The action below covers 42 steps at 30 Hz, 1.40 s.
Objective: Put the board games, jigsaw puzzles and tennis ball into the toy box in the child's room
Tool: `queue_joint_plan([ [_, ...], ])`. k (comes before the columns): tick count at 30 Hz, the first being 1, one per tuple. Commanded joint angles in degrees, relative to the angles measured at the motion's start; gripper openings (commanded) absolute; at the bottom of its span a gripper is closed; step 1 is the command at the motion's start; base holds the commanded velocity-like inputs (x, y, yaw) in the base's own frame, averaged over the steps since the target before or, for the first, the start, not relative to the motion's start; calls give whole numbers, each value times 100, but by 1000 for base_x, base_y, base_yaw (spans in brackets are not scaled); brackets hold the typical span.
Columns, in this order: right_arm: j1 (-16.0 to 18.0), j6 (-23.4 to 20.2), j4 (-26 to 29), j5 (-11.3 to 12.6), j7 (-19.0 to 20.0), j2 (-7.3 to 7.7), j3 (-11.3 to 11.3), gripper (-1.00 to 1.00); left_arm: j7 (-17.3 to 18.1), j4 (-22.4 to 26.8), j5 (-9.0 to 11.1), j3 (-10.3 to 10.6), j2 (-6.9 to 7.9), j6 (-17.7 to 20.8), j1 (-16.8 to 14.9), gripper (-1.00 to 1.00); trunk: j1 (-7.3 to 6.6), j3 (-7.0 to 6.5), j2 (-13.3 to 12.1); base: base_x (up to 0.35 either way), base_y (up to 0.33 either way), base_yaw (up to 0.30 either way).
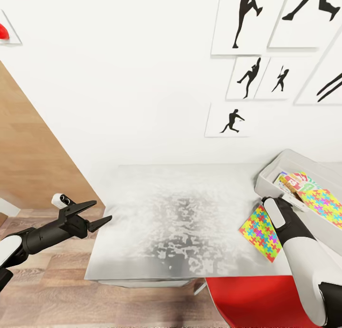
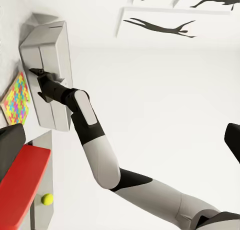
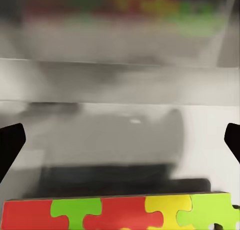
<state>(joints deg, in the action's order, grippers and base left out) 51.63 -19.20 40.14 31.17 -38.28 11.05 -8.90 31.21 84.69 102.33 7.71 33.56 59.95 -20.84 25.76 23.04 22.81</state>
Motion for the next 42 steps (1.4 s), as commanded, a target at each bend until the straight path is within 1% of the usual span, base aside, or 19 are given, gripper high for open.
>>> queue_joint_plan([
  [1,1,-31,12,29,-30,2,2,100,43,-5,-20,12,6,5,-8,100,3,15,10,-16,0,0],
  [22,0,-31,12,29,-31,1,2,100,43,-5,-20,11,2,5,-8,100,3,131,10,-3,0,0],
  [42,-4,-31,12,29,-24,1,4,100,43,-4,-20,11,4,5,-8,100,3,228,10,-34,0,0],
])
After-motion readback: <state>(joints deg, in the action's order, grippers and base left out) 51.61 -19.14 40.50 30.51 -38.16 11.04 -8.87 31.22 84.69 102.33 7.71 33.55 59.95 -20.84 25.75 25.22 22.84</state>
